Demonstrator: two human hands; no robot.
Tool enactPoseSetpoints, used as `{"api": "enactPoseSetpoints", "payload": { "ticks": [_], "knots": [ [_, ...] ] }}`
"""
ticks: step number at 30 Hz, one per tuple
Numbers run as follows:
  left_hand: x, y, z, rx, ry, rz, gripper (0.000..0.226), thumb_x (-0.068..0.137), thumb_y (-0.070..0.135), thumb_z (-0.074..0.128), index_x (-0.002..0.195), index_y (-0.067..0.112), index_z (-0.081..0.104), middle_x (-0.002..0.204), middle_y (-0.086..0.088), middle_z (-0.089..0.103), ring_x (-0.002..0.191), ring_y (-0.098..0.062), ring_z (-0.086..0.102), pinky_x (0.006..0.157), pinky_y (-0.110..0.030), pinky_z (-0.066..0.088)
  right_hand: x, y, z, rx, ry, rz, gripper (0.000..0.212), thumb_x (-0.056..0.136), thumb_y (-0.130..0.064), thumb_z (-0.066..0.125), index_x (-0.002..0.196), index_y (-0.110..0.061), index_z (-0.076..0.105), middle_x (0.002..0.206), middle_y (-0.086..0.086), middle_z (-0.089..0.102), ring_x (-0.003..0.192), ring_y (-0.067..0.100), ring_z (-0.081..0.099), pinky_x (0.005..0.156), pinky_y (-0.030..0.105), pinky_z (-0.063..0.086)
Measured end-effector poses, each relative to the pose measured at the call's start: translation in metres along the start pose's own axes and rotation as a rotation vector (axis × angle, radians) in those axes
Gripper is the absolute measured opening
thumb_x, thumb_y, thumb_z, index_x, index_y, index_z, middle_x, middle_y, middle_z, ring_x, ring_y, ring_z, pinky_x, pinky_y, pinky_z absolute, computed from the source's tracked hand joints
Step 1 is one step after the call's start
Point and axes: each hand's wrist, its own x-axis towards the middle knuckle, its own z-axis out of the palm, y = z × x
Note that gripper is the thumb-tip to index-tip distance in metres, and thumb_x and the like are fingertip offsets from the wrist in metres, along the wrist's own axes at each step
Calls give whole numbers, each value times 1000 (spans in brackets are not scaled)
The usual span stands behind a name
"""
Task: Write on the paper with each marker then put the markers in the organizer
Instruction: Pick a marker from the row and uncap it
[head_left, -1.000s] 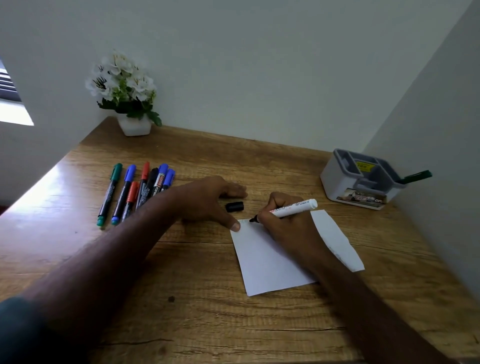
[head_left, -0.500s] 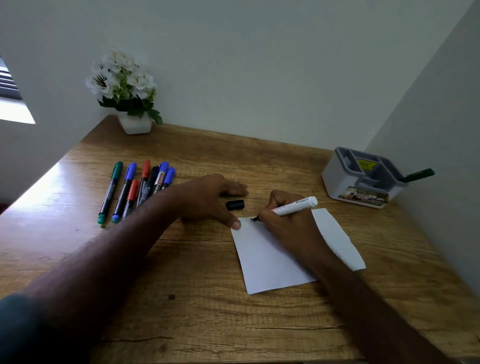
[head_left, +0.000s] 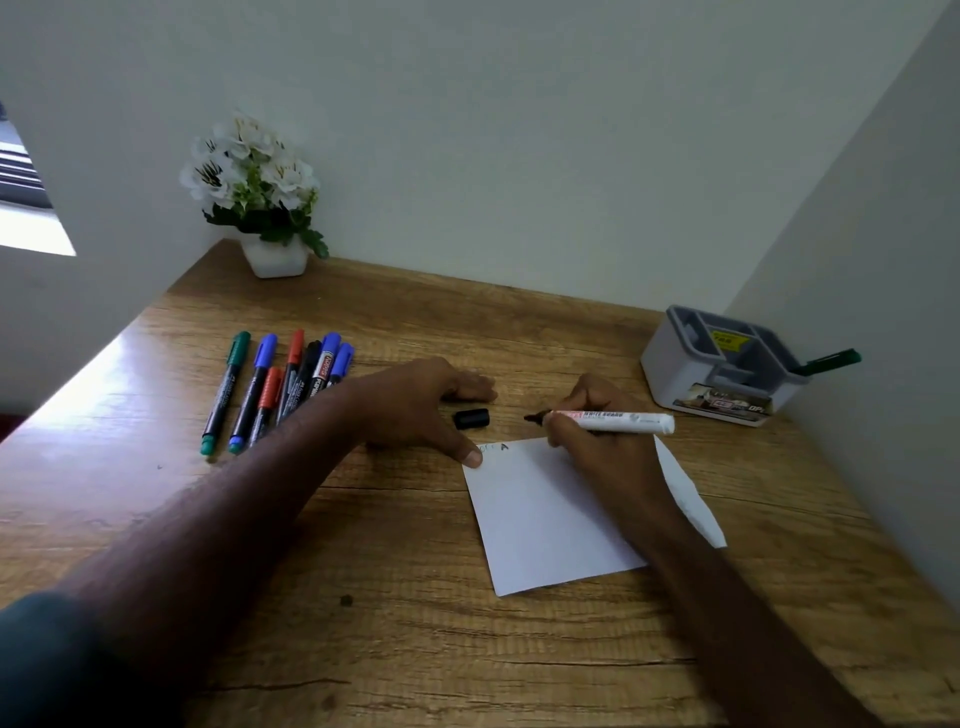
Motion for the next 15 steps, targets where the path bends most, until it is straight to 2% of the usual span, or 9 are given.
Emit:
{"api": "enactPoseSetpoints", "payload": {
  "ticks": [2,4,6,10,14,15],
  "knots": [
    [0,0,0,3,5,-2,83,78,41,76,148,34,33,156,11,28,143,-15,24,102,-24,16,-3,-5,-5,-128,-44,-25,21,87,-23,72,69,-22,60,68,-11,62,67,3,60,52,12,43],
    [1,-1,0,18,3,9,84,77,43,76,148,34,33,157,12,28,144,-14,23,102,-24,15,-7,-11,-6,-135,-73,-14,20,87,-19,70,69,-16,61,64,-12,60,63,-6,57,51,9,40],
    [2,-3,1,45,0,24,83,78,45,75,148,35,32,157,14,26,145,-13,21,104,-25,13,-8,-15,-3,-145,-78,-24,19,86,-16,69,71,-8,61,66,-5,61,61,-5,54,49,9,39],
    [4,-10,3,87,-31,64,78,80,53,69,147,42,31,160,15,17,147,-11,15,111,-29,10,-7,-13,1,-126,-76,-27,18,84,-16,69,70,-9,61,70,-1,65,62,-1,55,50,11,39],
    [5,-11,5,83,-50,114,71,85,48,67,147,41,33,157,20,21,137,6,13,108,-22,7,-6,-13,1,-189,-104,-52,21,86,-18,68,69,-9,58,67,0,61,60,-2,53,50,10,38],
    [5,-10,5,86,-48,119,70,86,47,66,146,41,33,157,19,23,136,6,14,108,-22,7,-5,-13,2,-214,-108,-51,23,86,-19,68,68,-9,56,65,0,59,60,-3,52,49,10,37]
  ]
}}
